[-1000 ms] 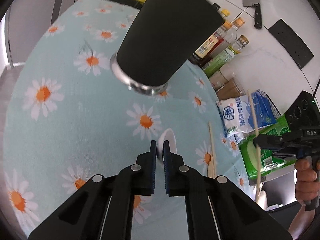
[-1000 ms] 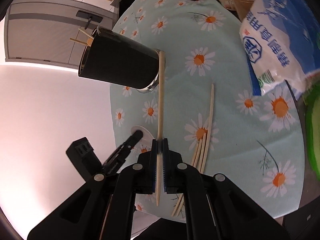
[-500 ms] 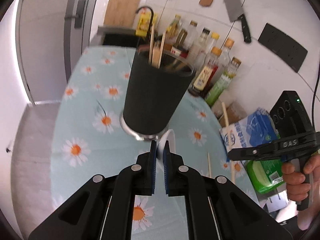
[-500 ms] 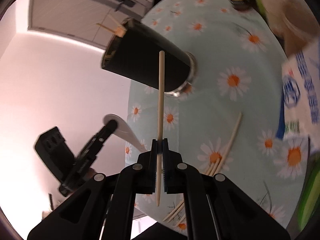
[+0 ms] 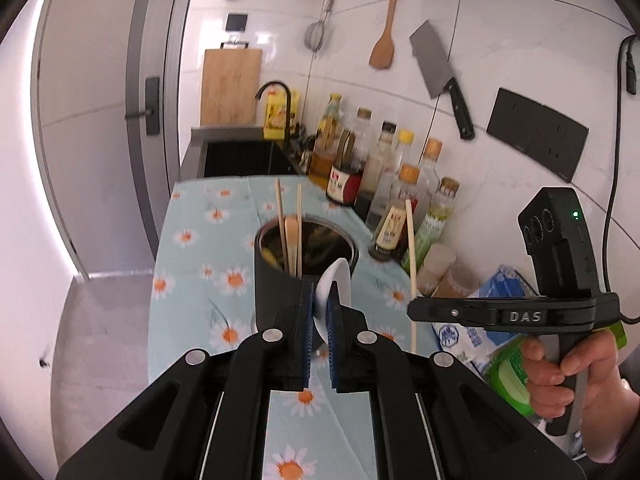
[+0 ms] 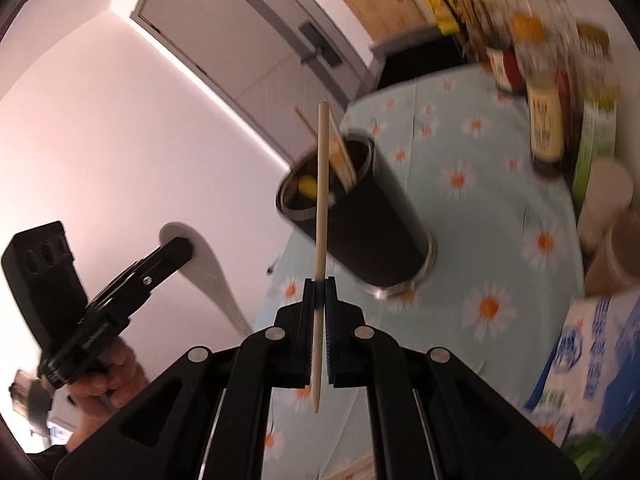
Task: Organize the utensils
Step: 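Carry spoon and chopstick over the black holder and open both tools into it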
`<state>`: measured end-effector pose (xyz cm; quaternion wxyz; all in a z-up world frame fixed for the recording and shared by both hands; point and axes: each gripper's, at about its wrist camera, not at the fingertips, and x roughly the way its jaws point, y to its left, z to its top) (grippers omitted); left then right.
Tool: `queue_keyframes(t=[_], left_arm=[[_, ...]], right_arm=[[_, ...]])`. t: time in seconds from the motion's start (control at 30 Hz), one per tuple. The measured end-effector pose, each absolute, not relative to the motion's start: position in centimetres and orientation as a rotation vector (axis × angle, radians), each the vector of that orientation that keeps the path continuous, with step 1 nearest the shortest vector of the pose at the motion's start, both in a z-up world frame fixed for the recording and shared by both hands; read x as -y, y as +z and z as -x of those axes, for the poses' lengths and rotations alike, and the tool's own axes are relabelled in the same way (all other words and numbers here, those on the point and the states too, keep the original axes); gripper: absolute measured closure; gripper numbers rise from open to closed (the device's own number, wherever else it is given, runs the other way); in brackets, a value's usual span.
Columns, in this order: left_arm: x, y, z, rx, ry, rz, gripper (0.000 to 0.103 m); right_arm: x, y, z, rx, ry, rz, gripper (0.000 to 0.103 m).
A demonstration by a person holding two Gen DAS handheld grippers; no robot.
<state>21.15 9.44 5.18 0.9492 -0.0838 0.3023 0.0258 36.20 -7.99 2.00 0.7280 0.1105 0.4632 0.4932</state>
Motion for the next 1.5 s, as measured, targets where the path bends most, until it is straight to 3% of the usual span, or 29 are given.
queue_keyframes(t=[0.33,0.73,1.03,1.5], left_arm=[[-10.3,8.6,-24.1,-0.520,0.085,0.098,0.098],[-10.8,10.7,-27.9,-0.460,0.165,-0.022,0.098],[-10.7,9.8,-30.4,-0.456,0.217,-0.077,0.098],[-11.7,4.7,-32.3,-0.549,0.202,-0.003,0.098]], right_arm=[[5.6,6.4,-38.6,-0.774,1.022,-0.198,0.097],[3.4,8.9,-41.7,-0.618,1.035,-0.261,0.097],[2.3,8.7,-43.1,-0.582,1.023,-0.276,0.097],[-0.7,3.8,-42.7,-0.671,1.039,-0.131,0.097]])
